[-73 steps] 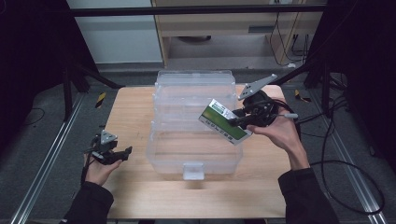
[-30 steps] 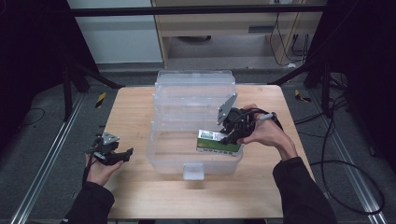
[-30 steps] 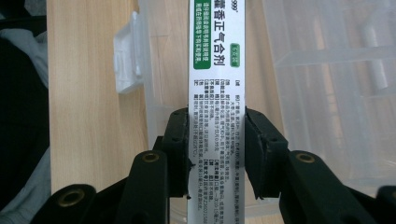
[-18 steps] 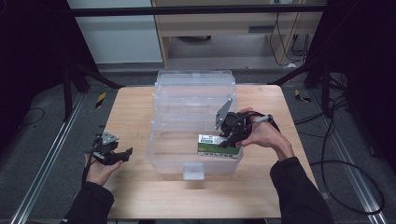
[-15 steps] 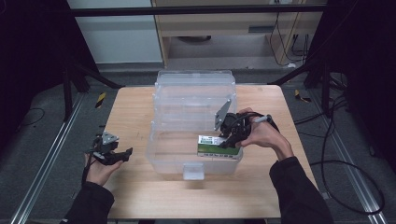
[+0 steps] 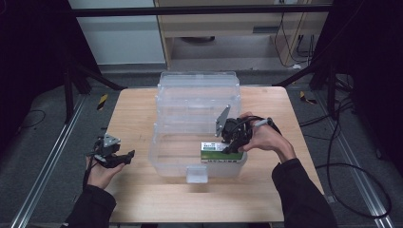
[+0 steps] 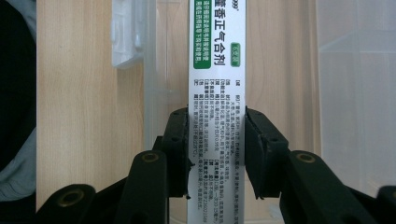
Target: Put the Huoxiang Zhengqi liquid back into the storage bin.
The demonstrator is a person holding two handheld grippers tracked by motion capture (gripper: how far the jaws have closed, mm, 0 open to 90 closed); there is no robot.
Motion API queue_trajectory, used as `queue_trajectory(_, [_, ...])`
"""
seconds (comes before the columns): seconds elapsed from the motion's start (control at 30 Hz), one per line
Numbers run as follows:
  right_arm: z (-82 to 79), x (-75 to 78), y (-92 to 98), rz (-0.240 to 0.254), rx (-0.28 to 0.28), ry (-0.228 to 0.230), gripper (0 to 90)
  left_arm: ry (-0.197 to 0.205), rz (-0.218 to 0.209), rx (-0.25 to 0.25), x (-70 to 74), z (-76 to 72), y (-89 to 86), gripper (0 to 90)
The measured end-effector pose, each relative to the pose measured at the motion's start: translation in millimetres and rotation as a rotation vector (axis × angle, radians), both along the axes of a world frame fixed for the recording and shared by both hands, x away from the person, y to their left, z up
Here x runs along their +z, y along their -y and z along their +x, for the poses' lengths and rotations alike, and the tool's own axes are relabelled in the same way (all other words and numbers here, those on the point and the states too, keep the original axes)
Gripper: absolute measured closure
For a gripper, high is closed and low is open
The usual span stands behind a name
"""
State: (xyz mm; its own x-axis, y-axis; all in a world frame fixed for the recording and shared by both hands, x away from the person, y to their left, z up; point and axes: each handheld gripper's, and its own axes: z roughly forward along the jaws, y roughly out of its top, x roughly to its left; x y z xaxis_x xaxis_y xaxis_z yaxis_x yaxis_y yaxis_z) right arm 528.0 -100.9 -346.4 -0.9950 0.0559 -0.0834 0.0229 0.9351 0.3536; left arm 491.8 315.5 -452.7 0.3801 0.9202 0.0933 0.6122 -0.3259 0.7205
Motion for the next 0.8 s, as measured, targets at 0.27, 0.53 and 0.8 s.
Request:
queue_trajectory(0.27, [-0.1,-5.5,-1.1,-0.012,-0.001,-0.007,63.9,0.000,0.000,-0.001,0.1,-0.1,0.1,33.3])
queue_trajectory(0.53, [-0.1,-10.4,-2.2,-0.021,0.009,-0.018,63.8,-0.002,0.002,-0.002,-0.5,0.1,0.3,33.4])
queue_trajectory(0.8, [-1.1,-14.7,-2.2,-0.021,0.017,-0.014,63.6,-0.003,0.003,-0.005,-0.5,0.1,0.7,33.4])
